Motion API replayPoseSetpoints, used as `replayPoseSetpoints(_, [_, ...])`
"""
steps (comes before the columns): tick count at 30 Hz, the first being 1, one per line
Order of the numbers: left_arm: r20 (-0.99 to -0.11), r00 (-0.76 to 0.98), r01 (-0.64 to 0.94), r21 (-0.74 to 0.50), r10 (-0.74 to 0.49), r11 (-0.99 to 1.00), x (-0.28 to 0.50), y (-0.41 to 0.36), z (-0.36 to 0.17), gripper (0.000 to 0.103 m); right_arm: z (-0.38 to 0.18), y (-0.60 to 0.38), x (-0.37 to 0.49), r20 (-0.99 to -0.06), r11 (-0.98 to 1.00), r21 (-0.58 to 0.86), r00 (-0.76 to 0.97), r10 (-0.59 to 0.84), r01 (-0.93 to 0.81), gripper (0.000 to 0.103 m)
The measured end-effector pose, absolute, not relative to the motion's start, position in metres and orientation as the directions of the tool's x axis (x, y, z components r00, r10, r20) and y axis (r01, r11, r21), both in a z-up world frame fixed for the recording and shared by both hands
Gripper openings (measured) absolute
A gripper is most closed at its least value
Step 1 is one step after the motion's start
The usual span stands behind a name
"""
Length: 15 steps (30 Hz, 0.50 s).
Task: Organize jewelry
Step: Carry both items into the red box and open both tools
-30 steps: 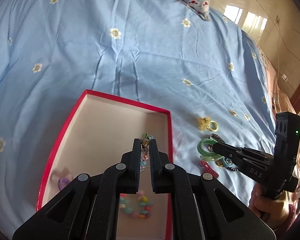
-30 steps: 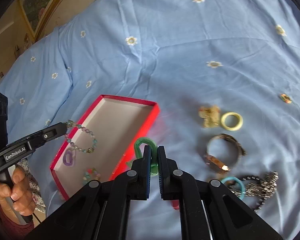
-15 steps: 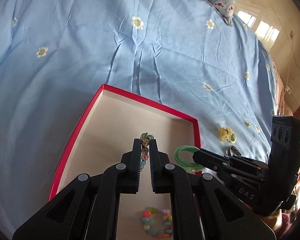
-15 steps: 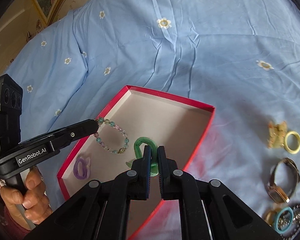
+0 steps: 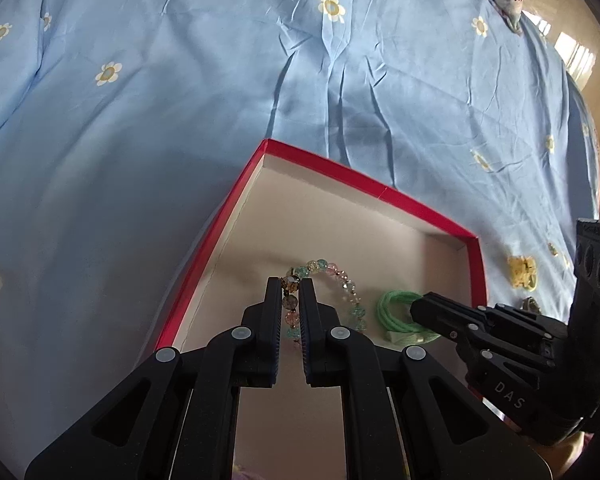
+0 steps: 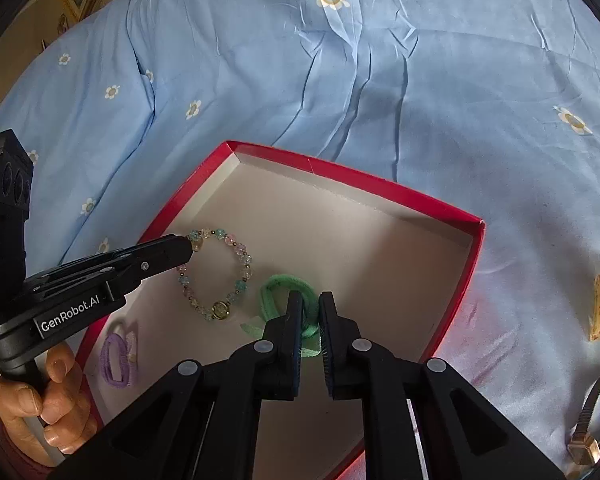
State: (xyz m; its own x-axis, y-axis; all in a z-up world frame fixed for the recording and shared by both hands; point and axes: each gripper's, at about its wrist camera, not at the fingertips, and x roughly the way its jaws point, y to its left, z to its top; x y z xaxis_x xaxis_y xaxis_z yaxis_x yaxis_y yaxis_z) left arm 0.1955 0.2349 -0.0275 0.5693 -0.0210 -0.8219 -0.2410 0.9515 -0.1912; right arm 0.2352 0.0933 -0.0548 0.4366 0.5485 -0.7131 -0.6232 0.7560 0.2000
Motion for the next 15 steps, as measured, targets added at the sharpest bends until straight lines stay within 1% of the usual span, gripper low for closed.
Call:
replayPoseSetpoints(3, [-0.831, 0.556, -0.249, -0.178, -0.01, 0.952, 0.197, 0.235, -0.032, 0.007, -0.055, 0.092, 0.235, -0.713, 0.755, 0.198, 0.436, 0.548, -0.625, 0.012])
replayPoseSetpoints(6, [-0.834, 0.552, -0.253, -0.166, 0.001, 0.953, 0.196, 0.233, -0.031, 0.01, -0.054, 0.091, 0.234, -0.713, 0.752, 0.207, 0.429, 0.554, -0.625, 0.019])
replayPoseSetpoints(7, [-0.834, 0.551, -0.256, -0.158, 0.01, 0.954, 0.195, 0.233, -0.03, 0.016, -0.053, 0.091, 0.234, -0.712, 0.75, 0.211, 0.427, 0.557, -0.627, 0.024])
replayPoseSetpoints(8, [-0.833, 0.552, -0.26, -0.151, 0.019, 0.954, 0.193, 0.233, -0.028, 0.021, -0.052, 0.091, 0.234, -0.711, 0.75, 0.212, 0.428, 0.559, -0.627, 0.025])
replayPoseSetpoints(9, [-0.832, 0.554, -0.263, -0.147, 0.025, 0.954, 0.192, 0.232, -0.027, 0.029, -0.05, 0.089, 0.233, -0.707, 0.75, 0.214, 0.43, 0.561, -0.626, 0.025])
replayPoseSetpoints(10, [-0.829, 0.558, -0.268, -0.141, 0.034, 0.953, 0.189, 0.232, -0.025, 0.035, -0.049, 0.087, 0.231, -0.702, 0.748, 0.218, 0.432, 0.566, -0.627, 0.025])
replayPoseSetpoints(13, [-0.827, 0.56, -0.282, -0.143, 0.042, 0.949, 0.181, 0.234, -0.018, 0.036, -0.044, 0.082, 0.227, -0.691, 0.746, 0.226, 0.437, 0.576, -0.626, 0.026])
replayPoseSetpoints(15, [-0.82, 0.57, -0.29, -0.153, 0.042, 0.945, 0.175, 0.235, -0.013, 0.036, -0.038, 0.076, 0.223, -0.679, 0.743, 0.234, 0.442, 0.587, -0.627, 0.028])
